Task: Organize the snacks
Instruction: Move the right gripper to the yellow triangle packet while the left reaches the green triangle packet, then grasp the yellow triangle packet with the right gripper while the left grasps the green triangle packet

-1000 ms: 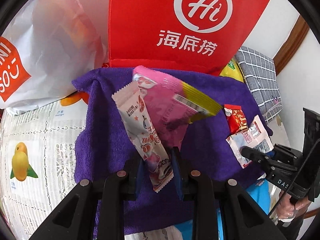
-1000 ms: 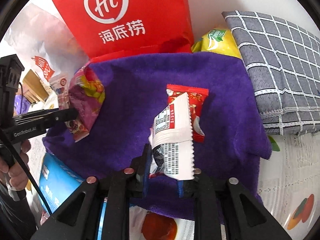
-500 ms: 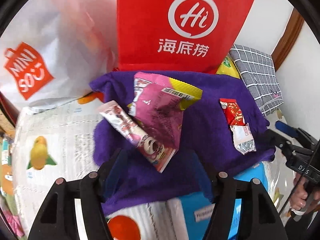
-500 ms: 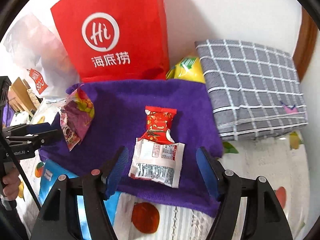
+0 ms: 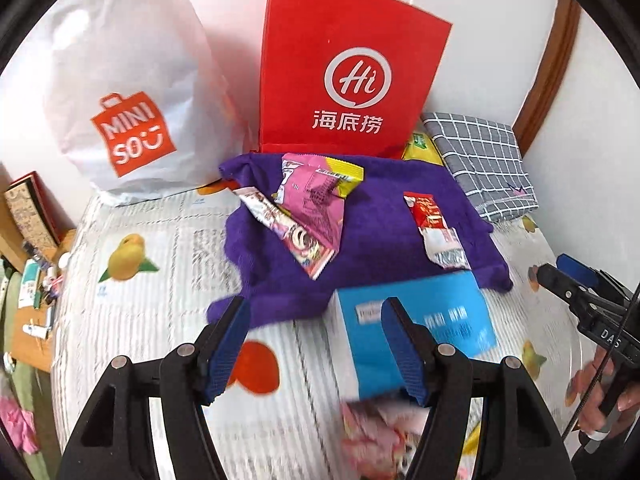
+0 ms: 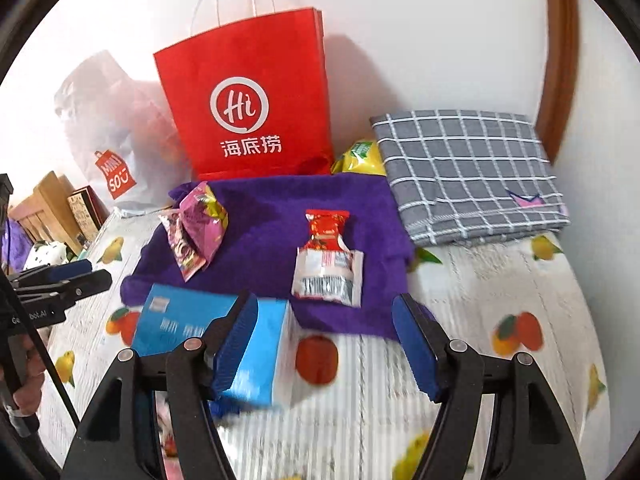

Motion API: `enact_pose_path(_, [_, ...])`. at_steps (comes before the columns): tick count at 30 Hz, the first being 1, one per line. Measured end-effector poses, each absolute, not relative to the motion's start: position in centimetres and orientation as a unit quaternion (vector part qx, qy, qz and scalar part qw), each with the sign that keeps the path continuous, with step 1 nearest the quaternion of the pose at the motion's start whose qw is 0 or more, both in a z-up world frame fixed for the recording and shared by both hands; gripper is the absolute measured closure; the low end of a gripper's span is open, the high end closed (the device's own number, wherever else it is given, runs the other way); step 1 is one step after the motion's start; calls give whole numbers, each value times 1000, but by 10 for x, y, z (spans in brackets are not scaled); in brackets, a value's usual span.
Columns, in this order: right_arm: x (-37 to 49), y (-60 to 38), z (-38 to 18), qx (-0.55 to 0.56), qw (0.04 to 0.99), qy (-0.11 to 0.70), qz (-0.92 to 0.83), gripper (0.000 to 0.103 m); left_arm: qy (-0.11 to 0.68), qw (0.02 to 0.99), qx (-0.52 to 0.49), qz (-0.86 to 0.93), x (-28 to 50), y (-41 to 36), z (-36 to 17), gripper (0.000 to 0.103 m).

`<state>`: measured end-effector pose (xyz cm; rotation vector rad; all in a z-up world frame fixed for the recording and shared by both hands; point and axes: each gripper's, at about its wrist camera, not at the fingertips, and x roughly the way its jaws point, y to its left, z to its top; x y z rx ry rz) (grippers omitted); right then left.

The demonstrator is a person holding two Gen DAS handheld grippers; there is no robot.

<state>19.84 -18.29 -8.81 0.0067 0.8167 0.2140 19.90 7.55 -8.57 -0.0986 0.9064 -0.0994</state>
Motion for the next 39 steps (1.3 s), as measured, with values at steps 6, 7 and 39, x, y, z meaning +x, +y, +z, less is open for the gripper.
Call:
enact_pose_path(6, [146, -190, -93, 21, 903, 410, 128, 33, 422, 905, -43, -39, 155, 71, -80, 37])
enact_pose_path(7, [139, -190, -95, 24, 901, 412, 132, 33, 422, 904, -46, -40, 148, 70, -81, 37])
enact_pose_path(39, [63, -178, -188, 33, 885, 440, 149, 58, 444, 891, -81, -57, 67, 79, -126, 37])
